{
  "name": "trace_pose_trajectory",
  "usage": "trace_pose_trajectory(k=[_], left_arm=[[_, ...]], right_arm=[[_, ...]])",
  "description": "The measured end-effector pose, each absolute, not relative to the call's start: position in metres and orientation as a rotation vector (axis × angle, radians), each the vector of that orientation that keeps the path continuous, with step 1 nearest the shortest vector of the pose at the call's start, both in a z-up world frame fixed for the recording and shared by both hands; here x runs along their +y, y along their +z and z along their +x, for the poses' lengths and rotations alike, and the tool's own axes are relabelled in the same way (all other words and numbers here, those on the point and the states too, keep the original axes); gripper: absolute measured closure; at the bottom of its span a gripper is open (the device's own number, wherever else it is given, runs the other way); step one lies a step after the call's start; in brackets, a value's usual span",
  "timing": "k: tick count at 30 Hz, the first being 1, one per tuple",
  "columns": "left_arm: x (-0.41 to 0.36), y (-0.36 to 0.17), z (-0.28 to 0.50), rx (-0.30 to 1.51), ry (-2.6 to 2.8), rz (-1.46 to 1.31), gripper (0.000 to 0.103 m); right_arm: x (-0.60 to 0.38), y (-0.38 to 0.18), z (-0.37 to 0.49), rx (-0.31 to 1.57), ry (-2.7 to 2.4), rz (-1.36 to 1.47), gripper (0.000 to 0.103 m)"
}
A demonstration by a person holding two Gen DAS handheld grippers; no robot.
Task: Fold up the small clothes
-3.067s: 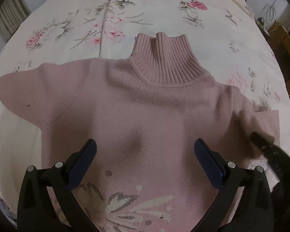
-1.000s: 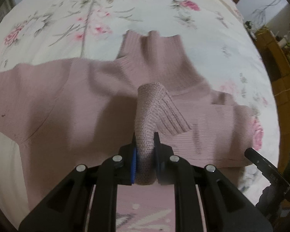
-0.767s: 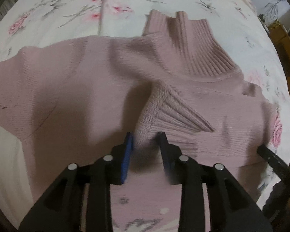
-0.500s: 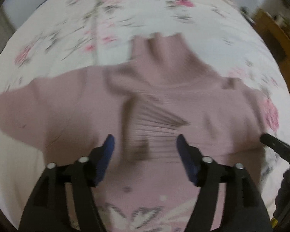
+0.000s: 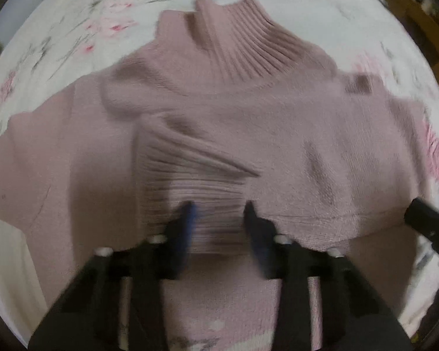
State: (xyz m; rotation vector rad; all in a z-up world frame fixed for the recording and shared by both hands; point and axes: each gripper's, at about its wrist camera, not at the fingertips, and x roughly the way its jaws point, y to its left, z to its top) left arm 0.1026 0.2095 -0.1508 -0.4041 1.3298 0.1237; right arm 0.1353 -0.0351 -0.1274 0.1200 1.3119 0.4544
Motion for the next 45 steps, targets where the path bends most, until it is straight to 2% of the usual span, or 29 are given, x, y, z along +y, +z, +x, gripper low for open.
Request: trace_pose_trajectory(k=[1,9,11,16,18,20,22,31,35,39,40,42,43,44,45], left_arm=[[0.217,-0.148,0.099,1.323,0.113,-0.443,0.098],[0.278,-0.113,0.072,1.242,0.181,-0.433,0.098],[0.292,-0.114,0.066,1.252,0.24,-0.406,0.093],[0.348,-0.117,0.047,1.266,0.402,-0.479,0.091],[0.352,-0.109,0.042,1.238,0.406,-0.498,0.083],[0.343,-0.104,0.043,1.218,0.382,-0.489,0.07],[0.324,-0.104,0.052,1.211,0.328,-0.462,0.067],[0.295,-0.175,0.08,1.346,0.232,-0.423,0.066],[0.296,-0.176,0.083,1.344,0.204,-0.424,0.062],[0.313,-0.161,0.072,1.309,0.19,-0.529,0.062],[0.322,-0.15,0.064,1.276,0.206,-0.537,0.059],[0.34,-0.13,0.04,1.213,0.25,-0.541,0.043],[0.349,-0.123,0.029,1.19,0.272,-0.546,0.03],[0.366,-0.117,0.013,1.165,0.309,-0.559,0.025],[0.383,-0.115,0.002,1.162,0.342,-0.572,0.025]], right_arm=[[-0.035,-0.128,0.136,1.312,0.455,0.121,0.052],[-0.035,-0.131,0.137,1.317,0.463,0.111,0.052],[-0.034,-0.131,0.137,1.316,0.461,0.103,0.052],[-0.029,-0.126,0.136,1.308,0.445,0.108,0.051],[-0.026,-0.119,0.135,1.293,0.462,0.127,0.051],[-0.019,-0.114,0.135,1.285,0.489,0.144,0.051],[-0.009,-0.112,0.136,1.285,0.511,0.144,0.051],[0.02,-0.15,0.142,1.35,0.486,0.08,0.051],[0.024,-0.152,0.141,1.352,0.491,0.083,0.039],[0.038,-0.139,0.139,1.363,0.468,0.011,0.038],[0.04,-0.128,0.135,1.355,0.49,0.032,0.038],[0.042,-0.11,0.128,1.331,0.523,0.066,0.038],[0.044,-0.104,0.124,1.326,0.534,0.074,0.038],[0.048,-0.097,0.119,1.321,0.549,0.083,0.038],[0.052,-0.093,0.114,1.321,0.558,0.084,0.038]])
